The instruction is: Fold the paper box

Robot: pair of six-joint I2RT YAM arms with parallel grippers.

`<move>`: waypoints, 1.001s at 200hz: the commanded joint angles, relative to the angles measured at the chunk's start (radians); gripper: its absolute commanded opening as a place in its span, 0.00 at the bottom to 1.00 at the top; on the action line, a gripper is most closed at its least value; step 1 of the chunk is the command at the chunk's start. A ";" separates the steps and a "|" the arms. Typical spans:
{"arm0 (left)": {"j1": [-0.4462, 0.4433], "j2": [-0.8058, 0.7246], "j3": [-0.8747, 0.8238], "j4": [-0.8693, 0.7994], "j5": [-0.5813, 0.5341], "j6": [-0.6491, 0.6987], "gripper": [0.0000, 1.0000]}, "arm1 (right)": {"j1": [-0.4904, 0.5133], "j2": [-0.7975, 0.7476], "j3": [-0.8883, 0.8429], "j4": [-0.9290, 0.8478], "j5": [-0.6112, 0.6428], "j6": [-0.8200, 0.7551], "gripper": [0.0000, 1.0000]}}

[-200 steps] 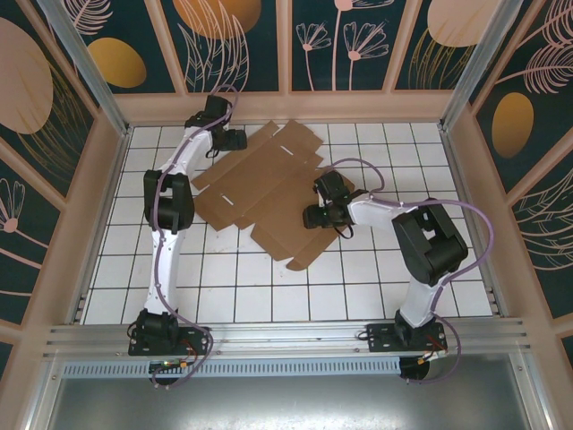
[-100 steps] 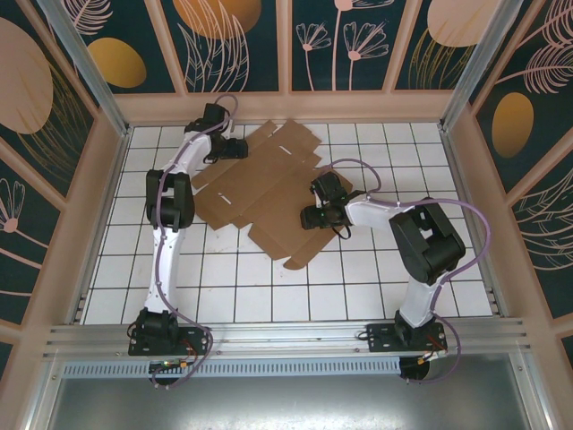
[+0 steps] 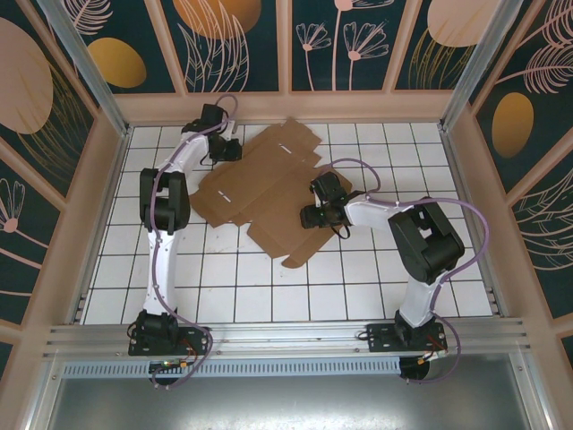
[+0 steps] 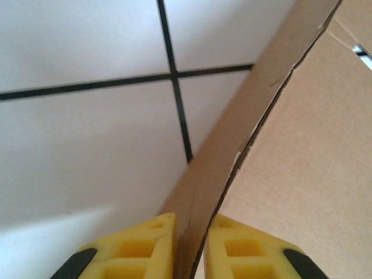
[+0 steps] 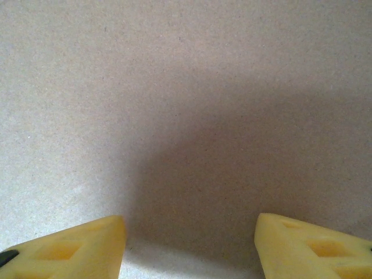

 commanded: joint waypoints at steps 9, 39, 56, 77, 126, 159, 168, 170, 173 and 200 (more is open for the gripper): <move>-0.023 -0.067 -0.066 -0.010 -0.023 0.013 0.14 | 0.015 0.041 -0.028 -0.032 0.021 0.031 0.61; -0.075 -0.141 -0.129 0.008 -0.142 0.060 0.11 | 0.008 -0.052 -0.004 -0.047 0.022 0.077 0.61; -0.116 -0.179 -0.154 0.019 -0.219 0.087 0.08 | -0.015 -0.111 0.049 -0.069 0.013 0.137 0.58; -0.171 -0.229 -0.189 0.045 -0.298 0.123 0.04 | -0.077 -0.160 0.122 -0.072 -0.046 0.272 0.54; -0.310 -0.308 -0.186 0.072 -0.504 0.210 0.00 | -0.225 -0.130 0.309 -0.010 -0.222 0.542 0.48; -0.395 -0.344 -0.223 0.107 -0.633 0.294 0.00 | -0.267 -0.007 0.534 -0.112 -0.207 0.572 0.52; -0.414 -0.356 -0.239 0.124 -0.660 0.314 0.00 | -0.270 0.027 0.576 -0.117 -0.237 0.583 0.54; -0.418 -0.360 -0.243 0.128 -0.666 0.318 0.00 | -0.270 0.033 0.583 -0.117 -0.243 0.587 0.54; -0.424 -0.363 -0.248 0.132 -0.673 0.324 0.00 | -0.271 0.044 0.595 -0.118 -0.250 0.595 0.54; -0.465 -0.385 -0.277 0.160 -0.728 0.365 0.00 | -0.256 0.120 0.696 -0.112 -0.295 0.620 0.60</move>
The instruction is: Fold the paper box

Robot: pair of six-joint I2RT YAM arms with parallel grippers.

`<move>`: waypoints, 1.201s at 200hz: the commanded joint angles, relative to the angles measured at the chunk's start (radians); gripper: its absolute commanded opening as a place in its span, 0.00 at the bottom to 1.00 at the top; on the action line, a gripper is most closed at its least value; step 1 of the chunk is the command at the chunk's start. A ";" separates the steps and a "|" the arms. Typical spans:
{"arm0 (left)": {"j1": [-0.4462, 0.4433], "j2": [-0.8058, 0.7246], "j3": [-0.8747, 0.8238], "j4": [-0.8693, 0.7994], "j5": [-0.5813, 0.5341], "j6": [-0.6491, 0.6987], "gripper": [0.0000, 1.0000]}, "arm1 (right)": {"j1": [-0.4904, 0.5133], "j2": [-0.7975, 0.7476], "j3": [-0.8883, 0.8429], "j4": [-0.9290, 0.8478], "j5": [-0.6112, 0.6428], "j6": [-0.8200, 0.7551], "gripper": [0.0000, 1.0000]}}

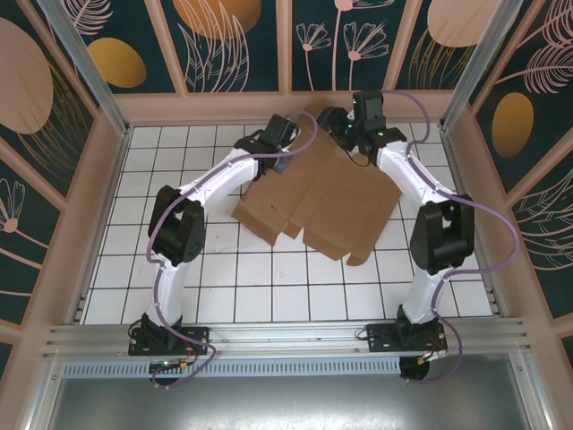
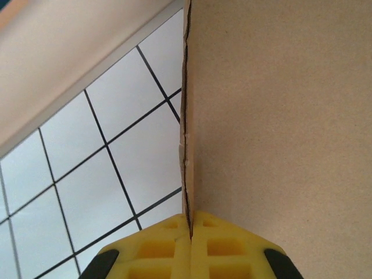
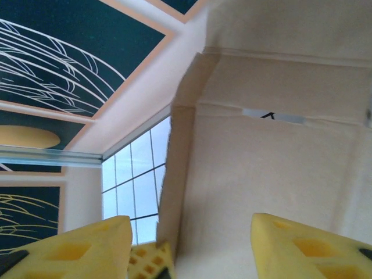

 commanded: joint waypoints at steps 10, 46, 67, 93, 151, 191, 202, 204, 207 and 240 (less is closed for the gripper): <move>-0.034 -0.055 -0.028 0.051 -0.106 0.075 0.00 | 0.016 0.104 0.115 -0.062 -0.079 0.055 0.60; -0.053 -0.080 -0.043 0.068 -0.125 0.093 0.00 | 0.028 0.186 0.179 -0.039 -0.130 0.092 0.60; -0.060 -0.093 -0.052 0.072 -0.126 0.097 0.00 | 0.036 0.224 0.203 -0.017 -0.153 0.105 0.58; -0.073 -0.113 -0.077 0.092 -0.135 0.112 0.00 | 0.039 0.257 0.214 0.030 -0.191 0.129 0.47; -0.095 -0.132 -0.125 0.112 -0.165 0.122 0.00 | 0.036 0.247 0.172 0.098 -0.214 0.157 0.18; -0.113 -0.136 -0.169 0.141 -0.204 0.139 0.00 | 0.024 0.214 0.126 0.170 -0.265 0.185 0.19; -0.112 -0.133 -0.177 0.150 -0.221 0.141 0.00 | 0.016 0.185 0.092 0.196 -0.270 0.185 0.24; -0.112 -0.135 -0.179 0.151 -0.223 0.141 0.00 | 0.014 0.179 0.085 0.201 -0.272 0.186 0.25; -0.112 -0.136 -0.182 0.153 -0.223 0.141 0.00 | 0.013 0.170 0.070 0.208 -0.273 0.187 0.27; -0.114 -0.141 -0.168 0.155 -0.212 0.137 0.00 | -0.013 0.089 -0.046 0.285 -0.301 0.181 0.40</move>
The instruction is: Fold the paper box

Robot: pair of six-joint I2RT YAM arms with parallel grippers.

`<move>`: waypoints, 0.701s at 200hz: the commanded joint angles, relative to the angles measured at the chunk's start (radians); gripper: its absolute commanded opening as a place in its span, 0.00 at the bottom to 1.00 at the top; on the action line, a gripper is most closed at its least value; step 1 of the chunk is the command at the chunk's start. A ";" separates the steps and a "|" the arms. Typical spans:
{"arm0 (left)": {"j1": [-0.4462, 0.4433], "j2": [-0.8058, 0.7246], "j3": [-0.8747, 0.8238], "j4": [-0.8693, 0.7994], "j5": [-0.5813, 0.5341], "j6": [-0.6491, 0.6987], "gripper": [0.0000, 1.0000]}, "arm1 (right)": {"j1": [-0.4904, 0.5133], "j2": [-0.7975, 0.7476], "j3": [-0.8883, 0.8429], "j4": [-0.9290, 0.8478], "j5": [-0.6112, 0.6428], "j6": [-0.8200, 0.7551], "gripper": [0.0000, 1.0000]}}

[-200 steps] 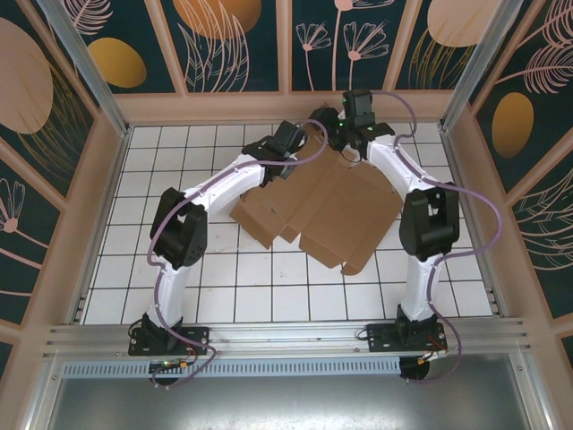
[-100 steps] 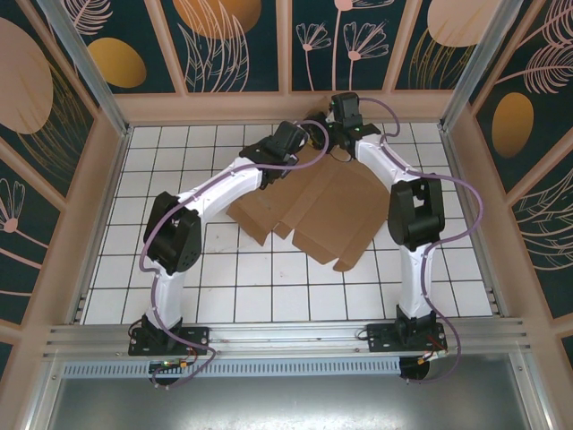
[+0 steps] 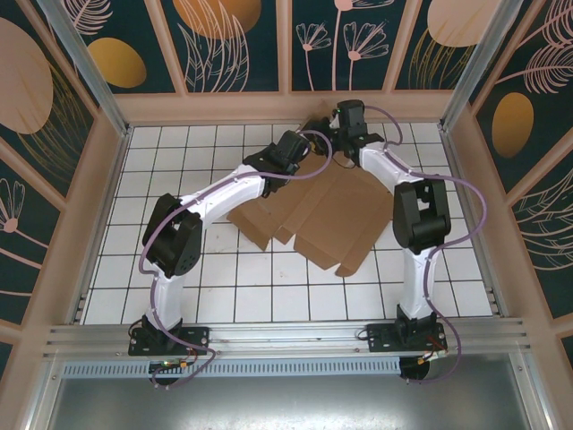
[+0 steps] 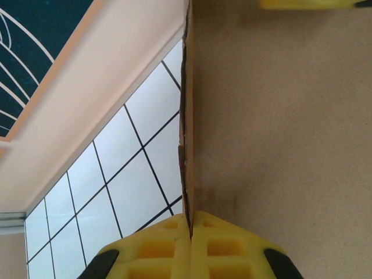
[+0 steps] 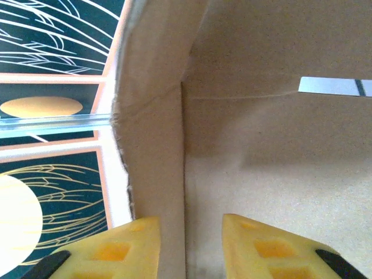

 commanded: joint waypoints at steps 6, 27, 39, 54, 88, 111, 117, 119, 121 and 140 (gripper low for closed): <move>-0.010 -0.037 0.014 0.030 -0.013 0.016 0.00 | -0.018 -0.102 -0.046 0.096 -0.047 -0.020 0.43; -0.010 -0.036 0.022 0.028 -0.007 0.015 0.00 | -0.016 -0.115 -0.048 0.089 -0.064 -0.045 0.47; -0.011 -0.037 0.020 0.027 0.000 0.013 0.00 | -0.018 -0.123 -0.046 0.083 -0.056 -0.048 0.47; -0.009 -0.040 0.019 0.025 0.016 0.010 0.00 | -0.018 -0.116 -0.031 0.070 -0.053 -0.047 0.47; -0.010 -0.059 0.013 0.027 0.037 0.013 0.00 | -0.018 -0.030 0.092 -0.068 -0.017 -0.057 0.53; -0.010 -0.068 0.013 0.027 0.040 0.014 0.00 | -0.015 0.021 0.162 -0.119 -0.001 -0.050 0.54; -0.011 -0.070 0.011 0.027 0.044 0.014 0.00 | -0.013 0.029 0.172 -0.117 -0.004 -0.046 0.54; -0.010 -0.071 0.012 0.027 0.046 0.014 0.00 | -0.012 0.032 0.174 -0.116 -0.004 -0.045 0.54; -0.010 -0.072 0.010 0.028 0.047 0.015 0.00 | -0.012 0.036 0.178 -0.116 -0.006 -0.044 0.54; -0.011 -0.072 0.005 0.032 0.044 0.016 0.00 | -0.003 0.062 0.209 -0.139 -0.004 -0.043 0.54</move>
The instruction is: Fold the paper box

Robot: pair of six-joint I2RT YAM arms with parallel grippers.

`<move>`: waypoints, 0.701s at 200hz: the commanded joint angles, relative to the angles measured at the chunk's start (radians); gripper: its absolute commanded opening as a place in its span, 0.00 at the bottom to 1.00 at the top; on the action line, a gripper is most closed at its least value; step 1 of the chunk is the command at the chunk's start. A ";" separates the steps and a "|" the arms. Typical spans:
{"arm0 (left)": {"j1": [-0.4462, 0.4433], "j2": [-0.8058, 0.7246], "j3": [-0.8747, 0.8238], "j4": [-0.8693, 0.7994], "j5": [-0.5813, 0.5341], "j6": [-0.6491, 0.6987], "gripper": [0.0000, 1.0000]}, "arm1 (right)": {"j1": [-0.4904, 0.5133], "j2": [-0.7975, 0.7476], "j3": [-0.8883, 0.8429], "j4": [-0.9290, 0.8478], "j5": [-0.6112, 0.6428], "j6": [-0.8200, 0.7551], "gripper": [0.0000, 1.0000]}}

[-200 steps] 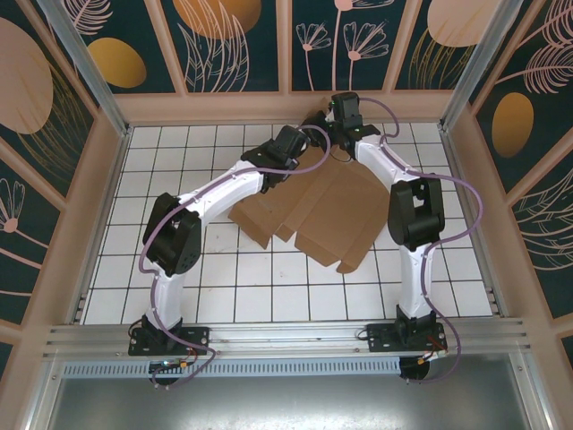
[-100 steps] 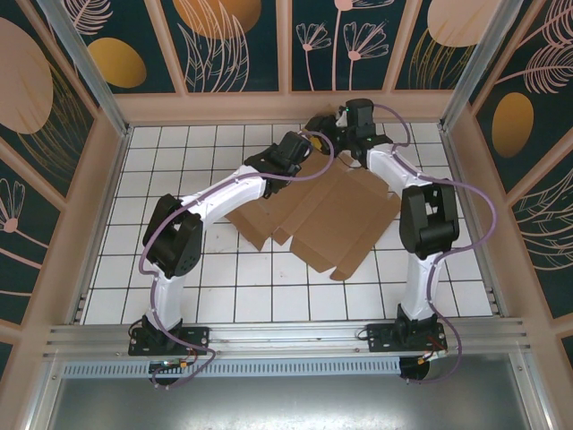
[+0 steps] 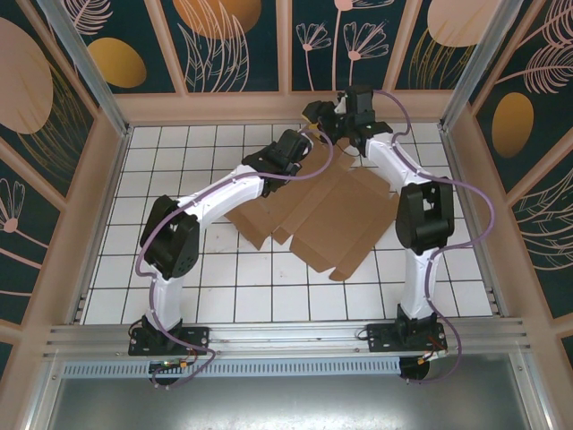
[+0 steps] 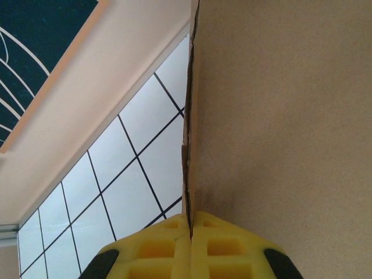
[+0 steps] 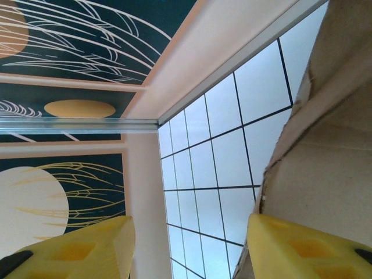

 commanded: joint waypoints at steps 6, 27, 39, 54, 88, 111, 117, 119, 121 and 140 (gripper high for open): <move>-0.006 -0.047 0.005 0.030 0.004 0.009 0.00 | 0.015 0.054 0.054 -0.073 0.019 -0.011 0.54; -0.006 -0.047 0.002 0.035 -0.001 0.011 0.00 | 0.016 0.047 0.038 -0.092 0.047 -0.017 0.54; -0.006 -0.045 0.001 0.036 -0.003 0.012 0.00 | 0.015 0.035 0.017 -0.083 0.050 -0.018 0.54; -0.005 -0.040 0.000 0.040 -0.010 0.016 0.00 | 0.013 0.021 0.001 -0.081 0.052 -0.019 0.54; -0.004 -0.031 -0.011 0.046 -0.023 0.023 0.00 | -0.002 -0.027 -0.025 -0.076 0.062 -0.028 0.54; -0.005 -0.028 -0.012 0.047 -0.025 0.023 0.00 | -0.014 -0.068 -0.067 -0.051 0.062 -0.023 0.54; -0.006 -0.028 -0.011 0.047 -0.024 0.023 0.00 | -0.016 -0.075 -0.082 -0.038 0.057 -0.017 0.53; -0.006 -0.028 -0.011 0.047 -0.024 0.023 0.00 | -0.017 -0.078 -0.087 -0.035 0.054 -0.015 0.54; -0.006 -0.029 -0.011 0.047 -0.024 0.022 0.00 | -0.018 -0.079 -0.091 -0.031 0.052 -0.012 0.54; -0.006 -0.029 -0.008 0.047 -0.022 0.026 0.00 | -0.022 -0.085 -0.115 -0.014 0.037 0.001 0.54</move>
